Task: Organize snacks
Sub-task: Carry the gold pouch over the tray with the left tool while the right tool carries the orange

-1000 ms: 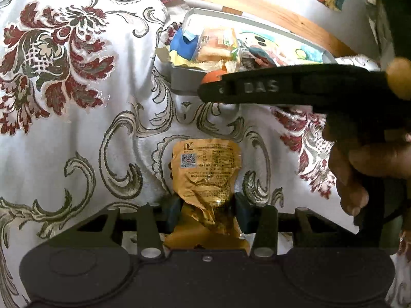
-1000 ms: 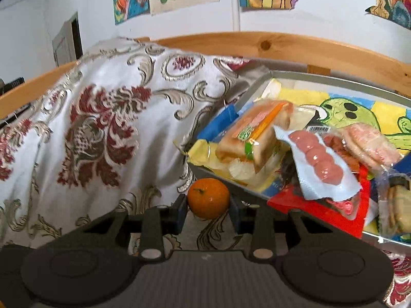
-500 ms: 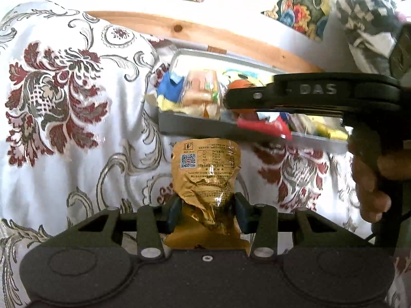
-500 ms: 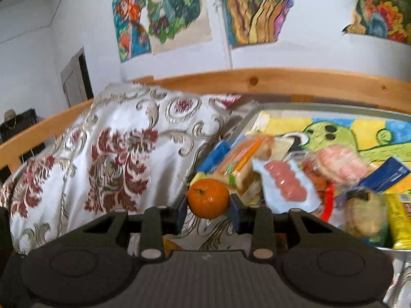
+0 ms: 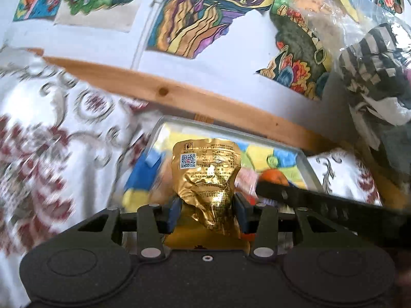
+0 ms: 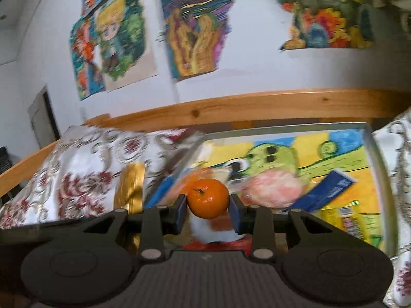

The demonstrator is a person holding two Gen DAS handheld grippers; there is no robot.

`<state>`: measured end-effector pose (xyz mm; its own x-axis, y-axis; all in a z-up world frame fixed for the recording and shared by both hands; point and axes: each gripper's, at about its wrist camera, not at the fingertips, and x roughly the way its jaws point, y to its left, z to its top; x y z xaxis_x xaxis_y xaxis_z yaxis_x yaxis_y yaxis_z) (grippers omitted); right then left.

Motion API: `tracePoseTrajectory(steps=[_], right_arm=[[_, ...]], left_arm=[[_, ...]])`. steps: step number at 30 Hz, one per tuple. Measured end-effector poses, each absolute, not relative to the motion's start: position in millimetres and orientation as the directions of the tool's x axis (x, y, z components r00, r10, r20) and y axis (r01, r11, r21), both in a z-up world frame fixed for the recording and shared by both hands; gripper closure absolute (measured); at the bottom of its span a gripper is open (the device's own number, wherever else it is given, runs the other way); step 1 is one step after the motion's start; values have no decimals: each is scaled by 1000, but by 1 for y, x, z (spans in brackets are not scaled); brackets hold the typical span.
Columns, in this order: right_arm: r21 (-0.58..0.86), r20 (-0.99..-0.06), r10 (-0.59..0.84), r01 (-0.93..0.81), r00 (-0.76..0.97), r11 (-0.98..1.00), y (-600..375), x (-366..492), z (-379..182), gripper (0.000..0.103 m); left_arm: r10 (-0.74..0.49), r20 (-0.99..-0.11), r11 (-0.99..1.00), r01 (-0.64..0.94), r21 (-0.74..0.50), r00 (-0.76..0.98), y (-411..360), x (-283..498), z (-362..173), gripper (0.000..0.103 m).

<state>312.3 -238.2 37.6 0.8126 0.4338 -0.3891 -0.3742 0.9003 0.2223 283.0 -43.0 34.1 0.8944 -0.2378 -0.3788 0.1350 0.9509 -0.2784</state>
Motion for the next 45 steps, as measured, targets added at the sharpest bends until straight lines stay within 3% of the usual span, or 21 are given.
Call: tracePoseTrajectory(steps=[14,21,28,45], right_arm=[[288,-397,254,-143,882,947,-306,345,35,64],[298,-456,191,-53,869,953,-326,357,26,64],[337,-521,168,22,837,941,-340,365,16,64],[383,-533,145,85,834,920,-360,368,13,62]], left_arm=[[-250,-432,956,152,-250,867,-108,374,45,57],[-241,-486,965,155,-211,840,-136,393,38,57],[-227,-519,972,159,-173,824,-147,401,34,57],[-309,-551,951,248,-184,775,-189,429,46,56]])
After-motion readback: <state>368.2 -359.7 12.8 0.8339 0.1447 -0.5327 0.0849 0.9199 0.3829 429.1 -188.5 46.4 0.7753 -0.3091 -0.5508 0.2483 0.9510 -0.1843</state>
